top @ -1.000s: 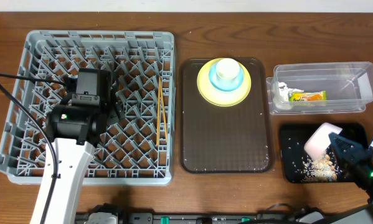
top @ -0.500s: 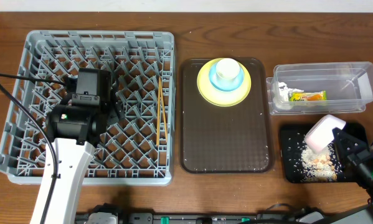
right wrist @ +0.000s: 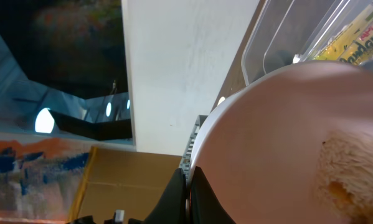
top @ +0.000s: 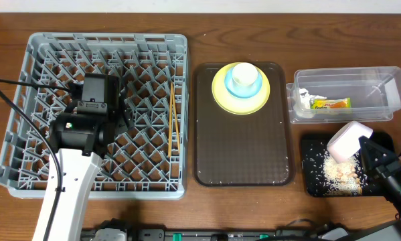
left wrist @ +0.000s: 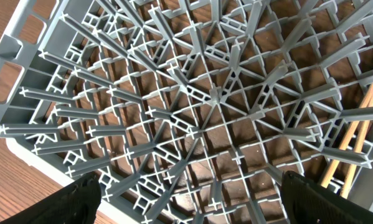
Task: Sort waste into correct bins and load items into the dishwasher rack
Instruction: 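Tilt the pink bowl with the right gripper to dump rice onto black tray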
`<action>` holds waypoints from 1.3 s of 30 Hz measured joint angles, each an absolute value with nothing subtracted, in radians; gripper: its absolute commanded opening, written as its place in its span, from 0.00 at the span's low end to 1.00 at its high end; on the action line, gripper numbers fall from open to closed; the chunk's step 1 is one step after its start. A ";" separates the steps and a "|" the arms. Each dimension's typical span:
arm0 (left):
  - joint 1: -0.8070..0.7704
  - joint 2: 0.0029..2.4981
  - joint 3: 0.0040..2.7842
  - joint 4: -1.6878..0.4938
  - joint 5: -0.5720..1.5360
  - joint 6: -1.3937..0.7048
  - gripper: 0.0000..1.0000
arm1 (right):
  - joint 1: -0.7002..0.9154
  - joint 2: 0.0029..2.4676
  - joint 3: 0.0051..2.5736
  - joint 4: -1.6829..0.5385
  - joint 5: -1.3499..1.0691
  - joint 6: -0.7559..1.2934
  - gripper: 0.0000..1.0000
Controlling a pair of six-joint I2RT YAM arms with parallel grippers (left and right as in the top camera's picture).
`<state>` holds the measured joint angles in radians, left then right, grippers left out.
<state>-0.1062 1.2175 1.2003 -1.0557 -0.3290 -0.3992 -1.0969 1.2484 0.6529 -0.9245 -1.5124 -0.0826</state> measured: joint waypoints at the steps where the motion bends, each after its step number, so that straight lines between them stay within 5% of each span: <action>1: -0.106 1.217 1.200 -1.056 -0.329 -0.399 0.93 | -1.097 1.248 0.653 -0.917 -1.513 -0.078 0.01; 39: -0.106 1.217 1.200 -1.056 -0.329 -0.399 0.93 | -1.097 1.248 0.651 -0.925 -1.527 0.109 0.01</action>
<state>-0.1062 1.2175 1.2003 -1.0557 -0.3290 -0.3992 -1.0966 1.2484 0.6506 -0.9253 -1.5269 0.1085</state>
